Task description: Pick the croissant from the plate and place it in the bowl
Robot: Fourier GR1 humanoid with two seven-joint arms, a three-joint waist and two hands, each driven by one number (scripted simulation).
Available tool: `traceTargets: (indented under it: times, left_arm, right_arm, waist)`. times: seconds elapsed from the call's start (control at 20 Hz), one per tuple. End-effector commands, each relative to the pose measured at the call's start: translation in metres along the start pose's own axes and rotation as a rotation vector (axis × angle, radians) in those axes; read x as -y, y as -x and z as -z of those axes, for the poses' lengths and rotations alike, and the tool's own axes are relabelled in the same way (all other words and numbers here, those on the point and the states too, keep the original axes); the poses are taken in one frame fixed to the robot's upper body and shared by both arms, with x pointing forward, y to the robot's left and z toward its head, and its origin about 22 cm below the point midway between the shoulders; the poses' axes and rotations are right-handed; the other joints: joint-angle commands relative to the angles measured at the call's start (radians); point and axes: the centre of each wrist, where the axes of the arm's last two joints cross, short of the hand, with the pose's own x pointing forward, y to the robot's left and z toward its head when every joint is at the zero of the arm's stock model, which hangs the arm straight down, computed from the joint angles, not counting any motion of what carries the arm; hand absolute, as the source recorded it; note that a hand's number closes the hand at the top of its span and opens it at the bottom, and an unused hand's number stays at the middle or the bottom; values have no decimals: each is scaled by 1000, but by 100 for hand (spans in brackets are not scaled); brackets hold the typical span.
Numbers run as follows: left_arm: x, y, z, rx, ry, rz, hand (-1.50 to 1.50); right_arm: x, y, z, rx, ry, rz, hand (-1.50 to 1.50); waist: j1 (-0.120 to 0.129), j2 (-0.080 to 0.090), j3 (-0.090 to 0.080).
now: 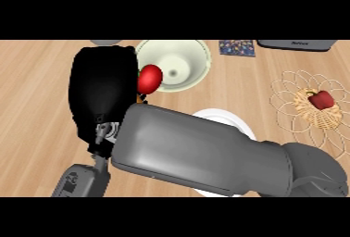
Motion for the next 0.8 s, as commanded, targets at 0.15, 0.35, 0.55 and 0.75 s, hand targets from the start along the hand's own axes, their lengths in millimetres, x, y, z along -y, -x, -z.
traceTargets:
  times: [0.15, 0.35, 0.55, 0.75]
  left_arm:
    - [-13, 1, -7, 6, -24, -3, 0]
    - [-9, -14, -2, 9, -32, 2, 0]
    - [-3, -7, -14, 13, 0, 9, 0]
    - [-10, -10, -15, 31, -12, 8, 0]
  right_arm:
    - [20, -13, 22, -234, 59, 71, 150]
    - [27, -11, 45, -256, 111, 72, 150]
    - [16, 4, 63, -299, 115, 121, 150]
    - [-7, 34, 90, -305, 135, 131, 150]
  waist:
    - [-17, 7, 0]
    - [-20, 10, 1]
    - [-7, 12, 1]
    - [-21, 21, 2]
